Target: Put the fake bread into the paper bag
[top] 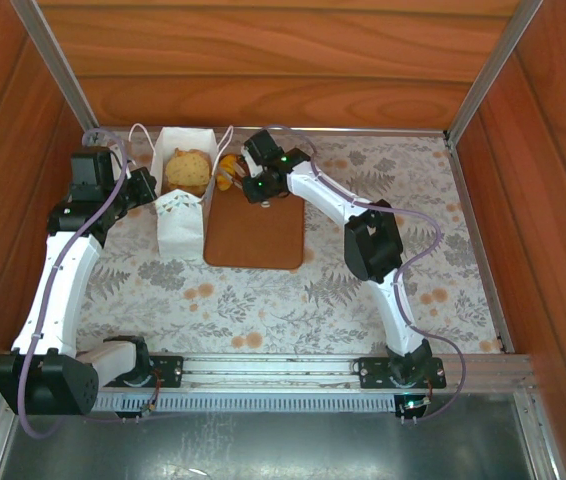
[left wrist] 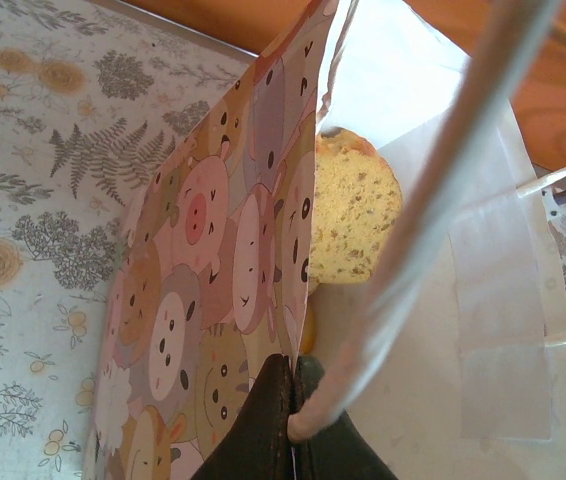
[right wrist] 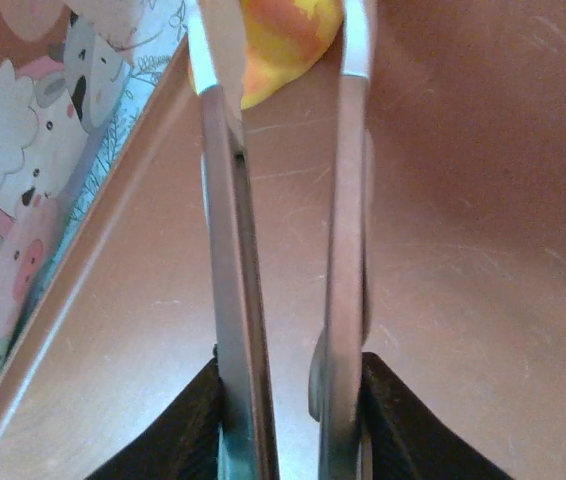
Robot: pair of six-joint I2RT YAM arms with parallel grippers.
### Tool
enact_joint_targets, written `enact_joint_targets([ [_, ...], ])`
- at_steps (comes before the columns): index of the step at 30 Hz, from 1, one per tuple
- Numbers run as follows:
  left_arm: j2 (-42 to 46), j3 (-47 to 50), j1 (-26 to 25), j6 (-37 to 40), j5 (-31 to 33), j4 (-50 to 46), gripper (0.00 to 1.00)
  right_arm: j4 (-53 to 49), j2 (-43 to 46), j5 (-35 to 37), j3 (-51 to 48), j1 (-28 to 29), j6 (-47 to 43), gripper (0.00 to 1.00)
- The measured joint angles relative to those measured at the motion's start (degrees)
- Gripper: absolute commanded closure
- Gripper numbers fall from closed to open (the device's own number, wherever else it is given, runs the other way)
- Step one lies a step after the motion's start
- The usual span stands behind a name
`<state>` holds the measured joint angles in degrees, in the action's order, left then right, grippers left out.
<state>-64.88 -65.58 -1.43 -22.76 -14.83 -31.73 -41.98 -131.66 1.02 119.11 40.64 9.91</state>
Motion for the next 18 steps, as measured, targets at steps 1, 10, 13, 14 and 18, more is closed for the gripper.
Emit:
enact_joint_targets([
  [1,0.0,0.0,0.0,0.0,0.0,0.0,1.0,-0.28,0.02,0.11,-0.09,0.0,-0.13,0.82],
  [10,0.0,0.0,0.0,-0.02,0.0,0.0,1.0,-1.79,10.08,1.38,-9.51,-0.02,-0.42,0.93],
  [13,0.0,0.0,0.0,-0.02,0.0,0.0,1.0,-1.75,15.54,2.01,-12.79,-0.04,-0.63,0.94],
  [14,0.0,0.0,0.0,-0.02,0.0,0.0,1.0,-1.7,17.35,2.29,-13.88,-0.04,-0.74,0.94],
  [18,0.0,0.0,0.0,-0.02,0.0,0.0,1.0,-1.6,24.55,3.72,-18.08,-0.04,-1.31,0.94],
])
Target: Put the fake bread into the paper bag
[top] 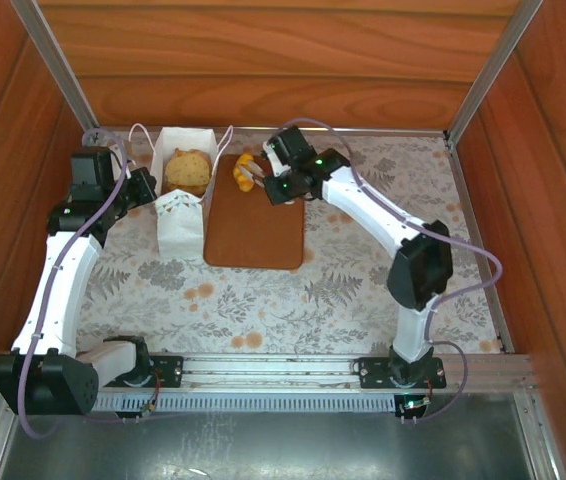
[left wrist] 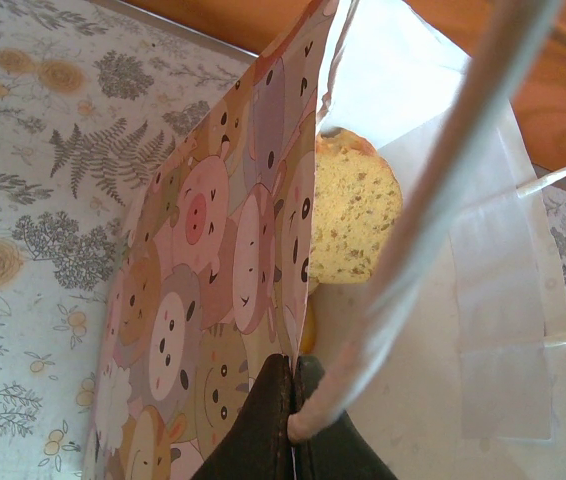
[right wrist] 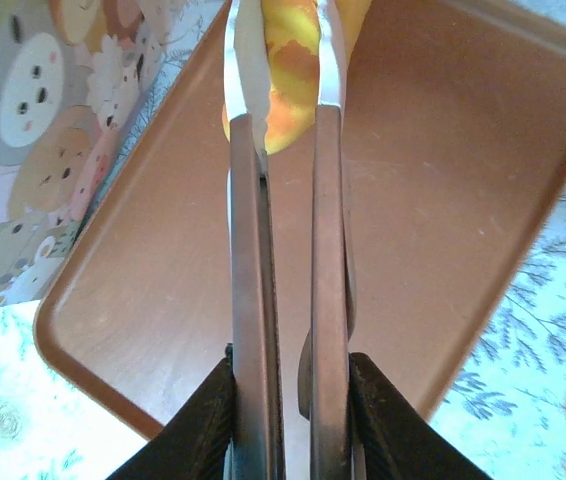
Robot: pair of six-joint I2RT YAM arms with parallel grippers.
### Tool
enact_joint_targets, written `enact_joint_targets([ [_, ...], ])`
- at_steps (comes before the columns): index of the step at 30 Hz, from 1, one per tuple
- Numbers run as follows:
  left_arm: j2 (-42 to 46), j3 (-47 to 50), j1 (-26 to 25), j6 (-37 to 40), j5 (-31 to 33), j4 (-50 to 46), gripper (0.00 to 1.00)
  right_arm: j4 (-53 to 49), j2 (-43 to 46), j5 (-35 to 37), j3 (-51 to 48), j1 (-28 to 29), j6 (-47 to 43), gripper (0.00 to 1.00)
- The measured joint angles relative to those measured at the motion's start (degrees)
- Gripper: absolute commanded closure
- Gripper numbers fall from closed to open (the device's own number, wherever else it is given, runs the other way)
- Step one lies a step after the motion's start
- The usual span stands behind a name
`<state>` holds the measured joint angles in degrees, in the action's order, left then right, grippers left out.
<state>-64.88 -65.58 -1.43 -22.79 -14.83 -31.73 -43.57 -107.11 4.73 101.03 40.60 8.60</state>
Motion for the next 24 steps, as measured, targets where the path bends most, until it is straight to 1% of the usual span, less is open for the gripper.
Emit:
enact_joint_targets([
  [3,-0.02,0.0,0.0,0.0,0.02,0.0,1.0,-0.28,4.81,1.16,-2.21,0.0,-0.33,0.94],
  [8,-0.22,0.0,0.0,0.0,0.0,0.04,1.0,-0.92,11.82,2.84,-2.51,0.0,-1.07,0.94],
  [13,-0.79,-0.02,0.0,0.0,0.0,0.33,1.0,-1.81,16.94,2.64,1.92,0.2,-1.75,0.94],
  [18,-0.81,-0.02,0.13,0.0,0.0,0.46,1.0,-1.25,18.53,0.7,8.15,1.73,-2.54,0.94],
  [24,-1.25,-0.07,0.31,0.0,-0.02,0.5,1.0,-0.85,16.48,-1.88,15.82,6.08,-3.91,0.94],
])
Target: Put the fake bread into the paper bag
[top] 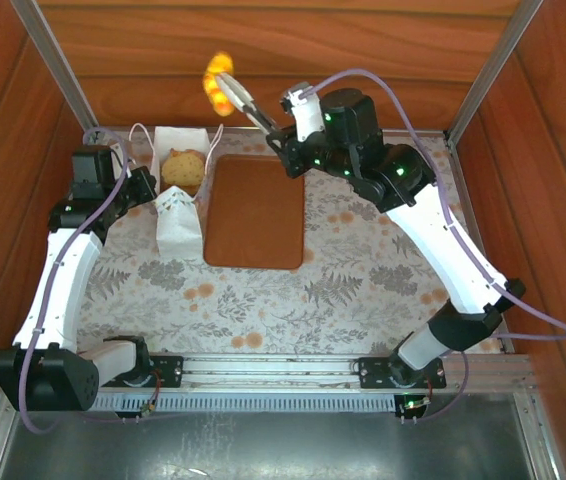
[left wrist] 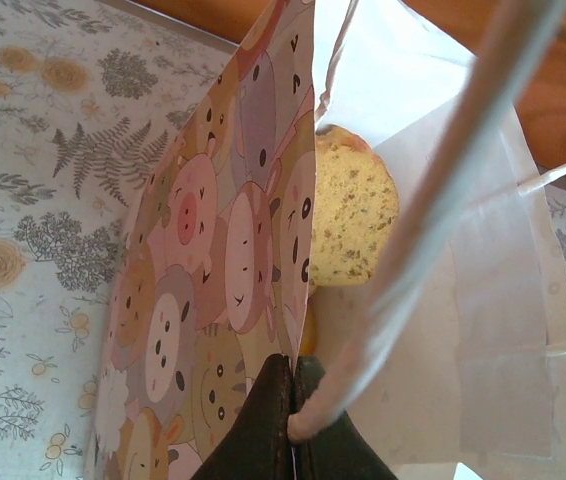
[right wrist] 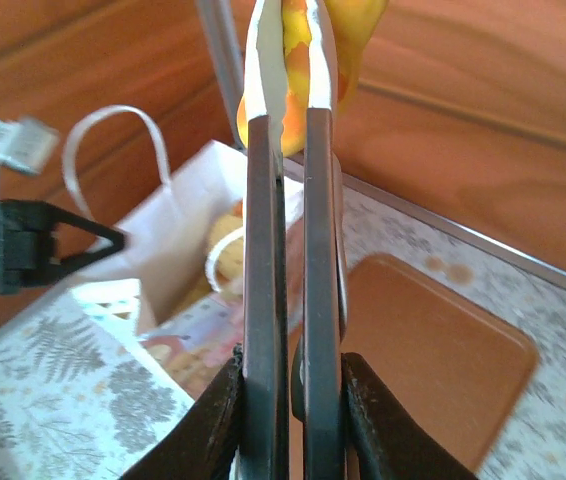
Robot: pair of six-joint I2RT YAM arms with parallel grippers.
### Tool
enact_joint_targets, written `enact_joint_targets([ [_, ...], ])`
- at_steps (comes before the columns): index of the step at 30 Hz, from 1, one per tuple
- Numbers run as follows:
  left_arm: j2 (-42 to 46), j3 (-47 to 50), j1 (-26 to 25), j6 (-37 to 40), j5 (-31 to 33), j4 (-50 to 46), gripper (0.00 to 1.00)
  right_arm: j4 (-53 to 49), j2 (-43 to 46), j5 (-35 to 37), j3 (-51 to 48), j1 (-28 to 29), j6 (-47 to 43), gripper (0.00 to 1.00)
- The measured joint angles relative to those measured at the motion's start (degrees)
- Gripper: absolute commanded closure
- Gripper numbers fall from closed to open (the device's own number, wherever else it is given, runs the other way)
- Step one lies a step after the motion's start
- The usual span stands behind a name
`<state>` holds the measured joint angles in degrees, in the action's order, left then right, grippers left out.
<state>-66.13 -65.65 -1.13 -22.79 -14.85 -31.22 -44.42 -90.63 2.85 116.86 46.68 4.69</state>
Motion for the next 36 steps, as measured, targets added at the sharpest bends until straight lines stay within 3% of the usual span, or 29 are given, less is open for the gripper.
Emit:
enact_joint_targets([
  [8,-0.24,-0.42,0.0,-0.04,-0.04,-0.04,1.0,-2.03,-9.16,-1.36,4.44,4.79,-1.79,0.93],
  [15,-0.24,-0.42,0.0,-0.04,-0.15,-0.04,1.0,-5.68,-13.94,-1.68,2.32,5.86,-2.03,0.91],
  [17,-0.24,-0.46,0.0,-0.04,-0.22,-0.07,1.0,-6.38,-13.94,-1.66,2.01,5.86,-2.03,0.87],
  [20,-0.24,-0.61,0.0,-0.13,-0.31,-0.07,1.0,-6.67,-13.94,-1.66,2.03,5.86,-2.03,0.73],
  [25,-0.24,-0.63,0.0,-0.24,-0.44,-0.07,1.0,-7.1,-13.94,-1.62,2.21,5.84,-2.49,0.58],
  [36,-0.59,-0.79,0.0,-0.24,-0.44,-0.04,1.0,-7.48,-11.89,1.03,6.91,5.81,-3.96,0.63],
])
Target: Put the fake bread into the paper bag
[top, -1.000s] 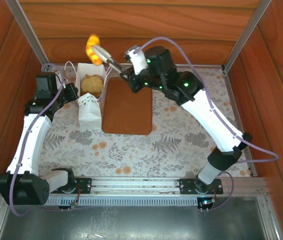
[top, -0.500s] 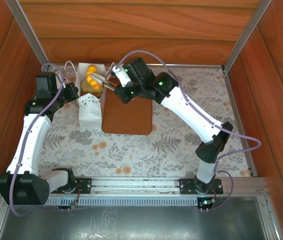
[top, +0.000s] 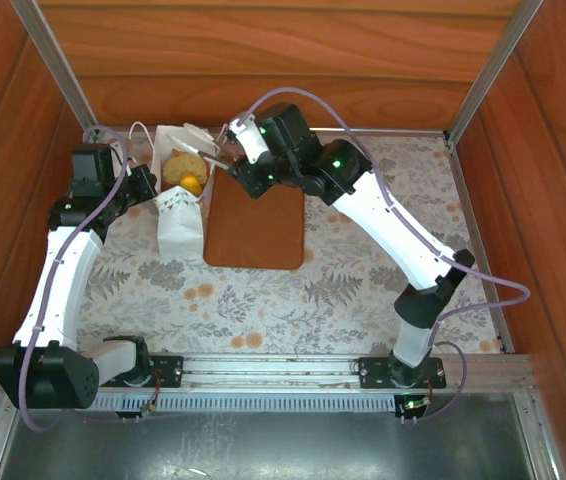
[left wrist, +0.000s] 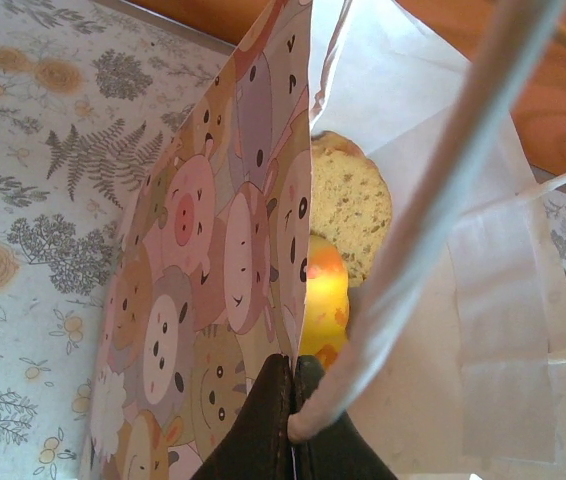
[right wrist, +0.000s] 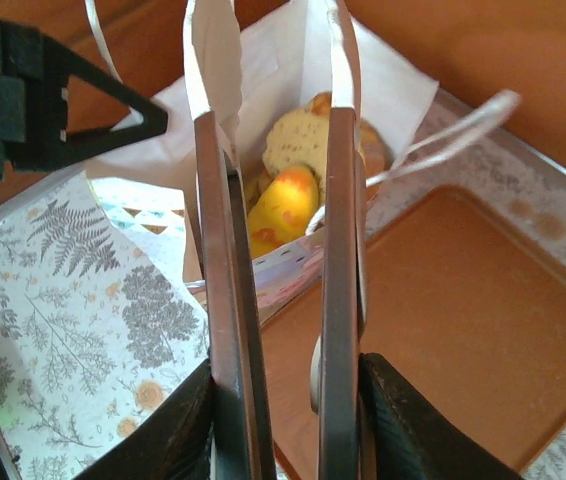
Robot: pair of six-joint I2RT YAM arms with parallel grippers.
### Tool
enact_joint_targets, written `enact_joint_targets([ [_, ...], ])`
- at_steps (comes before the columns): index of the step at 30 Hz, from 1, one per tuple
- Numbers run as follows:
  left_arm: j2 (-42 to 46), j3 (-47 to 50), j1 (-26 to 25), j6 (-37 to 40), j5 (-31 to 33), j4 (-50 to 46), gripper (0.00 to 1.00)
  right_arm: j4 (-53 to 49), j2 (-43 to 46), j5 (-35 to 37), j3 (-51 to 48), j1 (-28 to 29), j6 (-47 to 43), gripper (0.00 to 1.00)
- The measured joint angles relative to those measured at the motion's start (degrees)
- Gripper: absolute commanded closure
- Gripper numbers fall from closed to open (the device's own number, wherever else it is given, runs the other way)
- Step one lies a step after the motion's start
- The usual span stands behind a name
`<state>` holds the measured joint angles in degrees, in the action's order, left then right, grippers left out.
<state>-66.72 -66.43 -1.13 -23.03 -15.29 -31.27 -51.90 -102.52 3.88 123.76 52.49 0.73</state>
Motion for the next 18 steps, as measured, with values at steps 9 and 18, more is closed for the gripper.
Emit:
enact_joint_targets([
  [9,0.0,-0.02,0.0,0.02,0.57,0.24,0.74,7.26,19.41,6.51,-13.53,-1.55,-0.39,0.67],
  [18,2.34,-0.02,0.0,-0.07,3.34,0.44,0.36,13.79,31.26,13.2,-39.8,-5.01,0.94,0.69],
])
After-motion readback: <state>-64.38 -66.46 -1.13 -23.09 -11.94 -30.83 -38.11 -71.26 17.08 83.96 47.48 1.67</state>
